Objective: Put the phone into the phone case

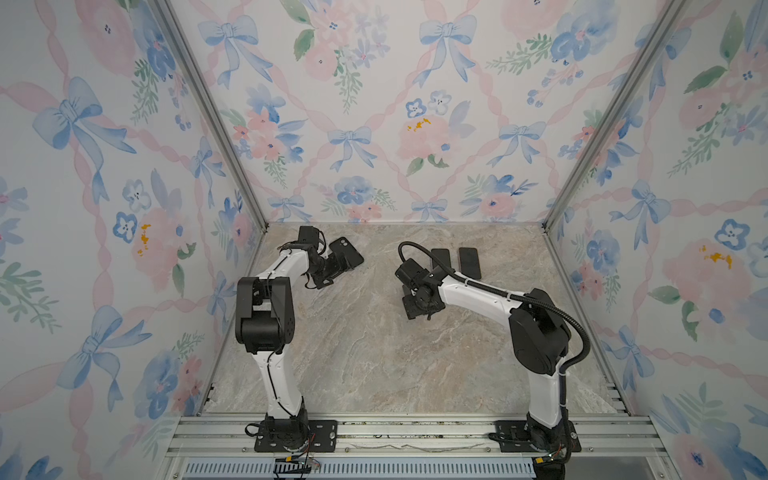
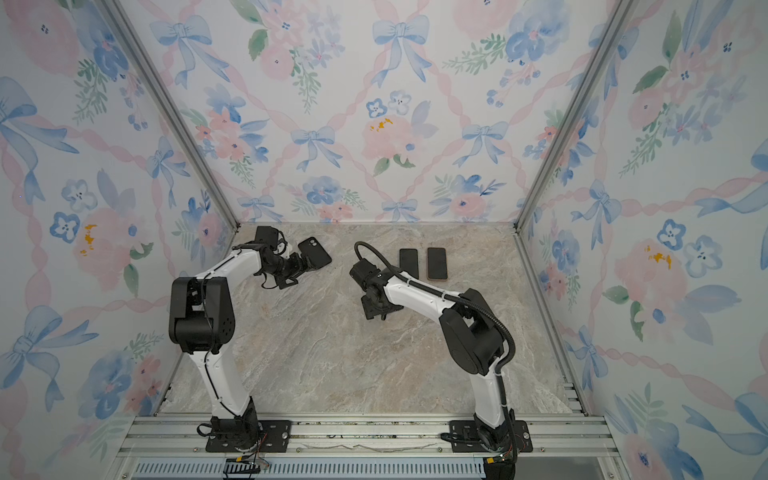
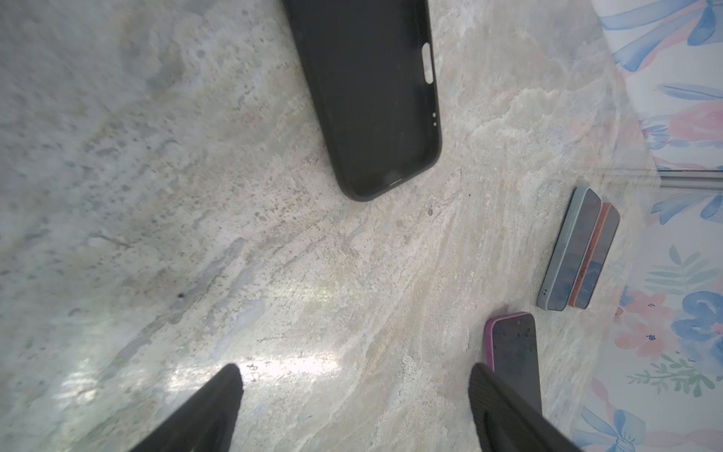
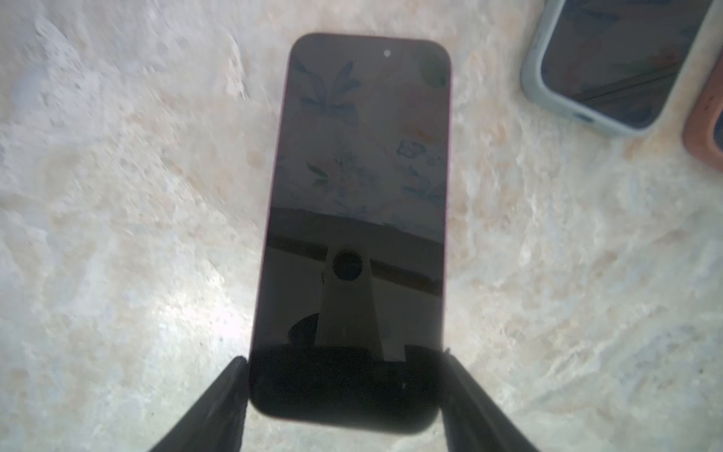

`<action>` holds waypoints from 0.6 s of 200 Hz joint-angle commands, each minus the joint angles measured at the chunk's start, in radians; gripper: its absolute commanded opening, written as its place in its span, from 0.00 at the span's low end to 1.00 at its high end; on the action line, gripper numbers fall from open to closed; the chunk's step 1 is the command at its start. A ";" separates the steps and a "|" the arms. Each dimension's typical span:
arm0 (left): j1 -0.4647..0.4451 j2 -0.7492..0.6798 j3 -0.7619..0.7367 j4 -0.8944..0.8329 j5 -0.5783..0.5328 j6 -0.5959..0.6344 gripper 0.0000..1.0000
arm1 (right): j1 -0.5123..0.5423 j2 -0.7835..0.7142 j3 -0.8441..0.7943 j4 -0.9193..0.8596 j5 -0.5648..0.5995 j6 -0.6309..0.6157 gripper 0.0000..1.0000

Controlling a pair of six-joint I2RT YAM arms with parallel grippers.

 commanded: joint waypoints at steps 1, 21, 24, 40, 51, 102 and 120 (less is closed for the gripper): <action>-0.002 -0.034 -0.016 -0.016 0.004 0.022 0.92 | 0.036 -0.069 -0.100 0.041 0.019 0.082 0.64; -0.006 -0.033 -0.017 -0.017 -0.007 0.020 0.92 | 0.063 -0.095 -0.177 0.076 0.010 0.119 0.65; -0.008 -0.034 -0.017 -0.017 -0.010 0.020 0.92 | 0.065 -0.097 -0.183 0.081 0.010 0.122 0.65; -0.011 -0.030 -0.012 -0.017 -0.021 0.019 0.92 | 0.077 -0.108 -0.223 0.111 0.004 0.130 0.65; -0.014 -0.026 -0.004 -0.017 -0.035 0.016 0.92 | 0.081 -0.113 -0.242 0.128 0.004 0.128 0.66; -0.026 0.042 0.078 -0.024 -0.098 -0.011 0.86 | 0.092 -0.137 -0.273 0.171 -0.018 0.083 0.73; -0.028 0.089 0.144 -0.062 -0.150 -0.014 0.82 | 0.098 -0.144 -0.255 0.152 -0.005 0.051 0.80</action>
